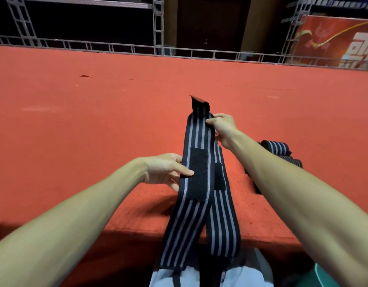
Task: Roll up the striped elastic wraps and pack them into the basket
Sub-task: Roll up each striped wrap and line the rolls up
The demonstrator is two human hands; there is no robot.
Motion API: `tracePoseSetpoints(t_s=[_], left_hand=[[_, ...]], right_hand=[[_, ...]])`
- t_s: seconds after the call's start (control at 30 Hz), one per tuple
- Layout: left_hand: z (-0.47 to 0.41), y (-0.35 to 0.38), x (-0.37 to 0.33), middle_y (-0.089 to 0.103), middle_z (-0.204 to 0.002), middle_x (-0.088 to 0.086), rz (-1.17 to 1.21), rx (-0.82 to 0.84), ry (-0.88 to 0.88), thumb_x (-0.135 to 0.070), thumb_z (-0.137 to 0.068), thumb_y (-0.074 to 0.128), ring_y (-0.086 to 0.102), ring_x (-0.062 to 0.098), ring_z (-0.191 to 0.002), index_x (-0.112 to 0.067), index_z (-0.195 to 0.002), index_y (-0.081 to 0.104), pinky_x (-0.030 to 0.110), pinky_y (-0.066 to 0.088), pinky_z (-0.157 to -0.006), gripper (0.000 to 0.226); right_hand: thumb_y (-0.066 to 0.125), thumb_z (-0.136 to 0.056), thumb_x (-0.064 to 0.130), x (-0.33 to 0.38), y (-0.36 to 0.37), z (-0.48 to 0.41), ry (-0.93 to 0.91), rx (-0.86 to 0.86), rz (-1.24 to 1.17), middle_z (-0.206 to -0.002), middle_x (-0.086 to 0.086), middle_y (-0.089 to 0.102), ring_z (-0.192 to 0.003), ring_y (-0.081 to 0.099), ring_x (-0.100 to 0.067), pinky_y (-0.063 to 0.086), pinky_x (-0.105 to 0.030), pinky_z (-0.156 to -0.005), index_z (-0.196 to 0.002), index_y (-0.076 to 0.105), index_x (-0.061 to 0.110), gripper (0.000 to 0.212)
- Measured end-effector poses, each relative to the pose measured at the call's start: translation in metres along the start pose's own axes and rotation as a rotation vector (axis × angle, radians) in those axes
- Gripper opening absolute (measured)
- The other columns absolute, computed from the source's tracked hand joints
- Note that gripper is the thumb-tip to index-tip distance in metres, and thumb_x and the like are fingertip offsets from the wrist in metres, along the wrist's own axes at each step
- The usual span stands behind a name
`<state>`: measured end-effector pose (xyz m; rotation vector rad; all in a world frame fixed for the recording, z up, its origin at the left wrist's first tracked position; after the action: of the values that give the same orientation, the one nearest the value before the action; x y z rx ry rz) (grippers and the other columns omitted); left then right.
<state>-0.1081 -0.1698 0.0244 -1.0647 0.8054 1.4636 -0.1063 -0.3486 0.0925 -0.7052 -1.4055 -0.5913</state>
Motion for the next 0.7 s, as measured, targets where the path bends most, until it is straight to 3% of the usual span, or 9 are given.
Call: tracePoseSetpoints(t_s=[0.1,0.2,0.27,0.33,0.43,0.5,0.6,0.7], left_hand=[[-0.015,-0.018,0.019,0.073,-0.089,0.002,-0.052,-0.122,-0.031,-0.018,-0.096,0.056,0.066,0.015,-0.072,-0.011,-0.113,0.059,0.028,0.052,-0.061,0.019],[-0.038,-0.042,0.025,0.071,-0.103,0.009,-0.011,-0.29,0.026,-0.021,-0.094,0.058,0.064,0.018,-0.084,-0.012,-0.113,0.063,0.029,0.047,-0.069,0.022],[-0.047,-0.052,0.021,0.069,-0.092,0.005,0.016,-0.388,0.097,-0.015,-0.093,0.06,0.064,0.011,-0.074,-0.01,-0.109,0.063,0.019,0.043,-0.06,0.017],[-0.062,-0.064,0.022,0.07,-0.089,0.005,0.002,-0.457,0.126,-0.009,-0.091,0.061,0.068,0.009,-0.068,-0.006,-0.109,0.061,0.018,0.048,-0.054,0.018],[-0.089,-0.083,0.033,0.071,-0.1,0.012,-0.097,-0.529,0.102,-0.014,-0.088,0.066,0.07,0.025,-0.086,-0.007,-0.112,0.057,0.036,0.058,-0.071,0.027],[-0.103,-0.096,0.04,0.069,-0.1,0.006,-0.214,-0.593,0.078,-0.024,-0.085,0.069,0.068,0.022,-0.089,-0.014,-0.112,0.055,0.037,0.055,-0.078,0.032],[-0.114,-0.108,0.043,0.057,-0.09,-0.006,-0.443,-0.71,0.068,-0.028,-0.083,0.067,0.058,0.018,-0.095,-0.02,-0.117,0.05,0.035,0.044,-0.089,0.039],[-0.121,-0.111,0.041,0.047,-0.11,-0.004,-0.601,-0.771,0.096,-0.028,-0.079,0.066,0.041,0.016,-0.111,-0.023,-0.132,0.037,0.033,0.029,-0.098,0.06]], right_hand=[[0.054,-0.095,0.009,-0.01,0.0,-0.008,0.003,0.008,0.013,-0.084,-0.004,0.065,-0.068,0.063,-0.016,0.05,-0.031,-0.062,-0.093,0.061,0.012,0.008],[0.058,-0.094,0.01,-0.018,0.001,-0.031,-0.013,-0.016,0.076,-0.087,-0.005,0.064,-0.069,0.059,-0.016,0.046,-0.027,-0.053,-0.085,0.059,0.015,0.01],[0.063,-0.091,0.012,-0.025,0.002,-0.043,-0.02,-0.032,0.162,-0.086,-0.006,0.063,-0.063,0.053,-0.015,0.037,-0.027,-0.048,-0.09,0.061,0.014,0.003],[0.068,-0.088,0.015,-0.035,0.003,-0.063,-0.01,-0.054,0.211,-0.079,-0.006,0.062,-0.055,0.048,-0.014,0.033,-0.026,-0.046,-0.097,0.065,0.011,0.01],[0.073,-0.085,0.021,-0.053,0.001,-0.09,-0.007,-0.11,0.345,-0.091,-0.006,0.066,-0.071,0.056,-0.015,0.036,-0.02,-0.048,-0.091,0.069,0.018,0.008],[0.074,-0.084,0.021,-0.068,0.003,-0.105,0.011,-0.121,0.401,-0.094,-0.006,0.067,-0.068,0.058,-0.013,0.04,-0.016,-0.044,-0.093,0.07,0.017,0.011],[0.072,-0.085,0.016,-0.097,0.008,-0.127,0.07,-0.113,0.415,-0.079,-0.007,0.069,-0.05,0.059,-0.01,0.046,-0.018,-0.041,-0.098,0.068,0.01,0.015],[0.065,-0.087,0.005,-0.118,0.017,-0.14,0.113,-0.044,0.488,-0.064,-0.007,0.066,-0.048,0.062,-0.013,0.054,-0.02,-0.049,-0.098,0.067,0.006,0.011]])
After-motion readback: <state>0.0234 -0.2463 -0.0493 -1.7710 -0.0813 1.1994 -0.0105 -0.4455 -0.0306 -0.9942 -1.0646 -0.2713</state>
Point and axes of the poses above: each hand's wrist, its own z-axis away from the middle knuckle, its own y-axis out of the palm, x = y × z, the point moved 10 cm from there along -z, towards the middle knuckle
